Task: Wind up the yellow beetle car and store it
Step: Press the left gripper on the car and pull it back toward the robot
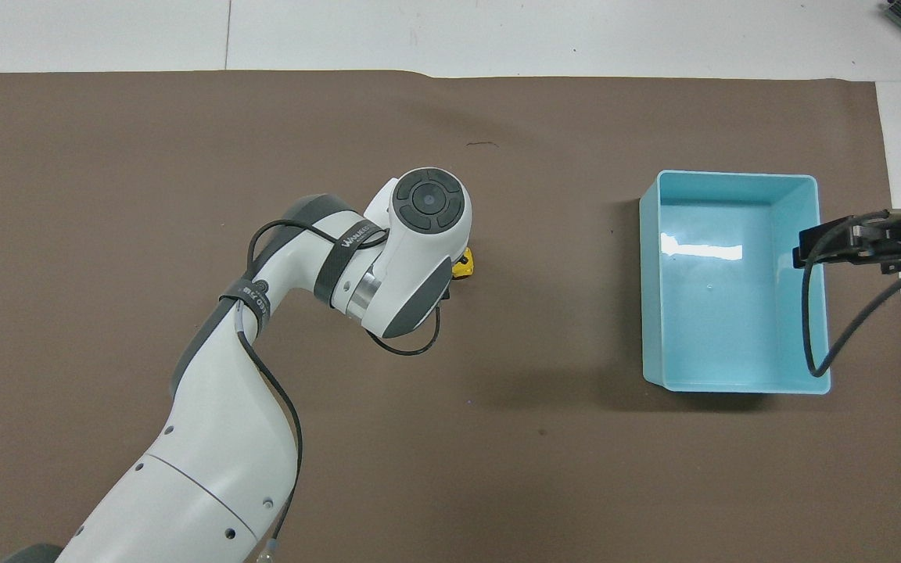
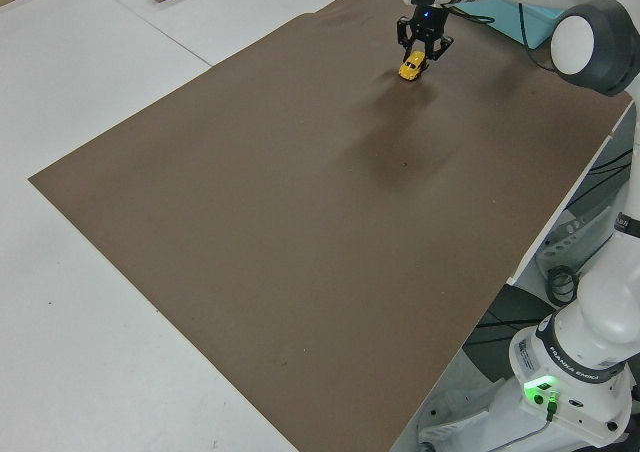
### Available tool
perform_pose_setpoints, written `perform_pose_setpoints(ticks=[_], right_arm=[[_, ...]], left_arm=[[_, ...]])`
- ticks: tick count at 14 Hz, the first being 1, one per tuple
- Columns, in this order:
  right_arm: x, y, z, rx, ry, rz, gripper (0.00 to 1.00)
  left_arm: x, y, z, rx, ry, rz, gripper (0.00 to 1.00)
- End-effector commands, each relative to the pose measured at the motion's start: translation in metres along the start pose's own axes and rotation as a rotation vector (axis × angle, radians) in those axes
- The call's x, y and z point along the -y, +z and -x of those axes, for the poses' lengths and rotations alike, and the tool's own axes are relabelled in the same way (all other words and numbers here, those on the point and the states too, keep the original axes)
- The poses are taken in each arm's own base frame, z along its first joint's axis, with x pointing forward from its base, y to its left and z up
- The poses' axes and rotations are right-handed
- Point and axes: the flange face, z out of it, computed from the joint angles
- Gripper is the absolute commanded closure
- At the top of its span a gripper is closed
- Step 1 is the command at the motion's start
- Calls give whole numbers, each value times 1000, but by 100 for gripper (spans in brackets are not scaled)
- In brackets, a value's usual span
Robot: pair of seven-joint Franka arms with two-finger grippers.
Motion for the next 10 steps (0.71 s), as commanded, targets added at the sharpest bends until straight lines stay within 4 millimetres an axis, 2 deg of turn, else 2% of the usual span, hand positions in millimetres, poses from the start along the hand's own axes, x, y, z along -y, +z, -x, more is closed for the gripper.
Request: perform_pose_setpoints(ticks=[1, 10], right_arm=[[-2, 1, -2, -7, -13, -7, 0], [-2, 1, -2, -7, -13, -7, 0]], left_arm=[[7, 23, -33, -22, 45, 2, 100], [-28, 41, -117, -52, 5, -30, 97]])
